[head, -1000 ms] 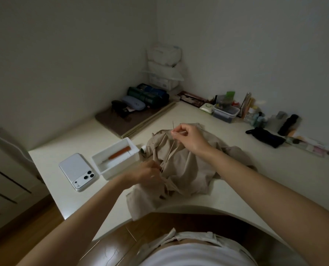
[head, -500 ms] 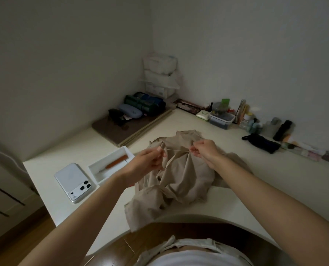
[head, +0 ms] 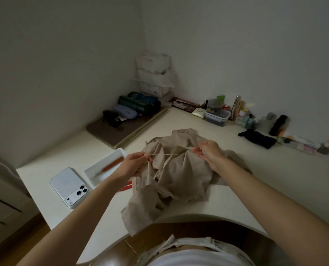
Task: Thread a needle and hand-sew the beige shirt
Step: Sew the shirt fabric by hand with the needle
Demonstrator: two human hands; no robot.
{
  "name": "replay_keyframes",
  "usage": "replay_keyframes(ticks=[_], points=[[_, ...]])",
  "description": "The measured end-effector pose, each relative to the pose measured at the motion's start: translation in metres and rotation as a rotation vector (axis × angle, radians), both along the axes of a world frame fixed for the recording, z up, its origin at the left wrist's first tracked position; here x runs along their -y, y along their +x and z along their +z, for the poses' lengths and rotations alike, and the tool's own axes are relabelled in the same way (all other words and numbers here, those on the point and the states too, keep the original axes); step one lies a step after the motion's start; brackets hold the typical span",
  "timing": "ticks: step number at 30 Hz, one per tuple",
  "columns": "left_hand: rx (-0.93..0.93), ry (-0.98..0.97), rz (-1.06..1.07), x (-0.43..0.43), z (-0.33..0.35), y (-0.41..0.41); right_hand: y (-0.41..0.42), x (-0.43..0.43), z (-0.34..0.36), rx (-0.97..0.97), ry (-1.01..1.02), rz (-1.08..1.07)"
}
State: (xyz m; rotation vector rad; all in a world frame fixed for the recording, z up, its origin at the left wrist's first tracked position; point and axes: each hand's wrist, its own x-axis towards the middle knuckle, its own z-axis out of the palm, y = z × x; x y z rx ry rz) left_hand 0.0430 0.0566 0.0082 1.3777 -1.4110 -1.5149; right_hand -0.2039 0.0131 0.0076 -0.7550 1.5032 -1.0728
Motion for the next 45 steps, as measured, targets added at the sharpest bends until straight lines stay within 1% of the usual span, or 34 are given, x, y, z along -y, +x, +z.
replay_keyframes(ticks=[2,6,7,11,14,16,18,20,23,26,28,32,34,35,38,41,43,45], points=[[0.079,-0.029,-0.026,0.003,0.003,-0.006,0.011,-0.001,0.008,-0.006,-0.015,0.06],[0.172,-0.1,-0.115,0.004,0.014,-0.025,0.038,-0.019,0.035,0.174,-0.072,0.276],[0.18,-0.115,-0.129,0.003,0.017,-0.029,0.042,-0.022,0.038,0.179,-0.062,0.337],[0.205,-0.153,-0.163,0.003,0.02,-0.033,0.047,-0.03,0.038,0.059,0.033,0.572],[0.197,-0.159,-0.163,0.003,0.02,-0.033,0.042,-0.035,0.035,0.094,0.07,0.673],[0.142,-0.142,-0.17,0.001,0.02,-0.031,0.039,-0.037,0.033,0.037,0.051,0.701],[0.089,-0.129,-0.175,0.0,0.021,-0.03,0.038,-0.037,0.031,-0.045,0.036,0.701],[0.092,-0.131,-0.162,0.0,0.02,-0.028,0.035,-0.036,0.028,-0.083,0.028,0.673],[0.092,-0.118,-0.12,-0.001,0.016,-0.025,0.027,-0.031,0.024,-0.091,0.018,0.565],[0.08,-0.098,-0.109,-0.002,0.013,-0.021,0.018,-0.027,0.018,-0.203,-0.015,0.523],[0.083,-0.099,-0.108,-0.001,0.013,-0.02,0.019,-0.029,0.016,-0.228,-0.057,0.548],[0.077,-0.113,-0.132,0.0,0.016,-0.025,0.03,-0.036,0.024,-0.054,-0.044,0.734],[0.074,-0.111,-0.135,0.001,0.017,-0.026,0.035,-0.04,0.029,-0.071,-0.038,0.805],[0.073,-0.107,-0.129,0.001,0.017,-0.026,0.036,-0.04,0.028,-0.081,-0.041,0.808],[0.099,-0.094,-0.109,0.003,0.015,-0.021,0.033,-0.035,0.024,-0.04,-0.044,0.722],[0.107,-0.072,-0.091,0.001,0.012,-0.017,0.023,-0.027,0.013,0.002,-0.026,0.548],[0.087,-0.059,-0.088,-0.001,0.011,-0.017,0.013,-0.022,0.0,-0.03,0.02,0.447],[0.064,-0.046,-0.086,-0.002,0.012,-0.017,0.004,-0.021,-0.012,-0.119,0.069,0.399]])
